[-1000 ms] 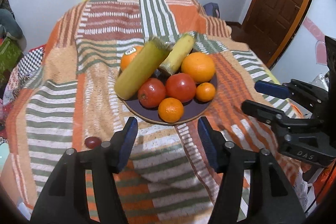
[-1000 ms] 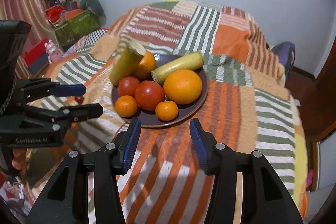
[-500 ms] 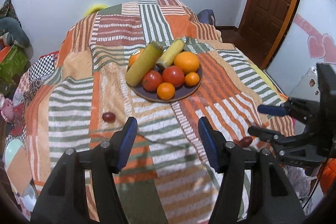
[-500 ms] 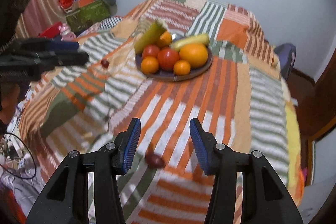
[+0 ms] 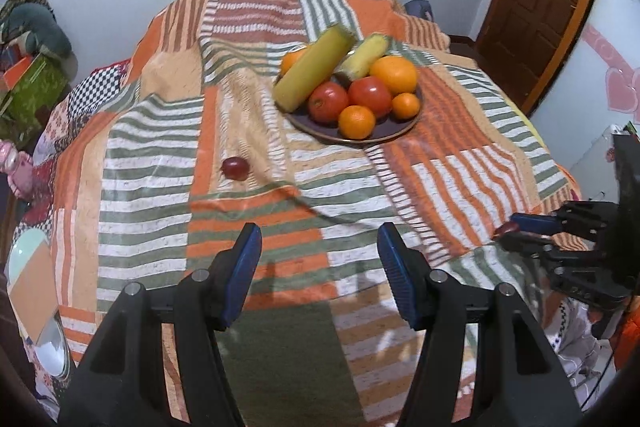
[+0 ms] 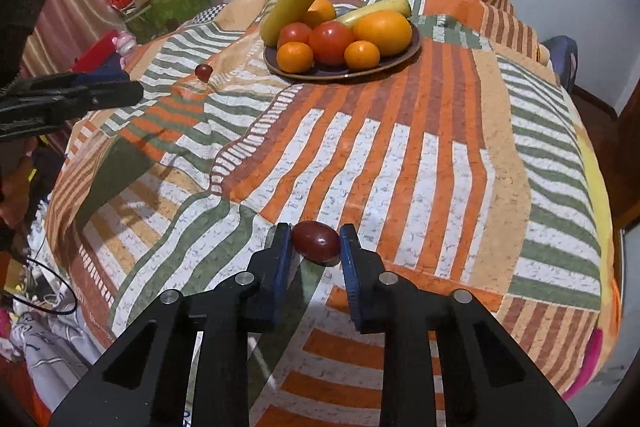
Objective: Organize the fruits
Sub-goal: 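Grasp a dark red plum with the right gripper while the left gripper grasps another plum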
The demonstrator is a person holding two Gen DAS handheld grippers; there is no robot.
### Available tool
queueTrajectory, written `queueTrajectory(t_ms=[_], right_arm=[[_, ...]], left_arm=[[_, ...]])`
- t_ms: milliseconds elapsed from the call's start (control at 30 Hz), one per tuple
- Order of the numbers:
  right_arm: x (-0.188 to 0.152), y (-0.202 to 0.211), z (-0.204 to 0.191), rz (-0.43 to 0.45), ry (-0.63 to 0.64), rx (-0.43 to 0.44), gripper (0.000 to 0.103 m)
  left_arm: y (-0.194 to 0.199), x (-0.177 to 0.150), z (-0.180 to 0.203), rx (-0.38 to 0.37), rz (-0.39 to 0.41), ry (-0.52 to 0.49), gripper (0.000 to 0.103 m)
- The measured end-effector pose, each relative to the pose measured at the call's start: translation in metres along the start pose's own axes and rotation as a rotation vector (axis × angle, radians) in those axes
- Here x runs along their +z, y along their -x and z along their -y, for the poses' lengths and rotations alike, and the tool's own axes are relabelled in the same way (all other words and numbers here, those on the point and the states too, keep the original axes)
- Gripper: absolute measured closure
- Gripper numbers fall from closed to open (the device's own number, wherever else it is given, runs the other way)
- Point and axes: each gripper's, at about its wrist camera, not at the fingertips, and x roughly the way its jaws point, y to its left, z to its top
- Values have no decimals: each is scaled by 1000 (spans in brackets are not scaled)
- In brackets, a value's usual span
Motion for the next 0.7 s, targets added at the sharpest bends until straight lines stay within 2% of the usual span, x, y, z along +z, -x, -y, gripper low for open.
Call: queueTrajectory(t_ms=[367, 433, 500, 700], right_arm=[[41, 5, 12, 94, -25, -22, 81], [47, 2, 16, 100, -31, -25, 81], [52, -3, 19, 100, -34, -26, 81], [62, -17, 30, 85, -46, -26, 81]], left_arm=[[-41, 18, -52, 41, -27, 80, 43], [-53, 24, -60, 23, -38, 94, 51], [-62, 28, -65, 9, -49, 97, 62], [-91, 42, -78, 10, -61, 109, 70]])
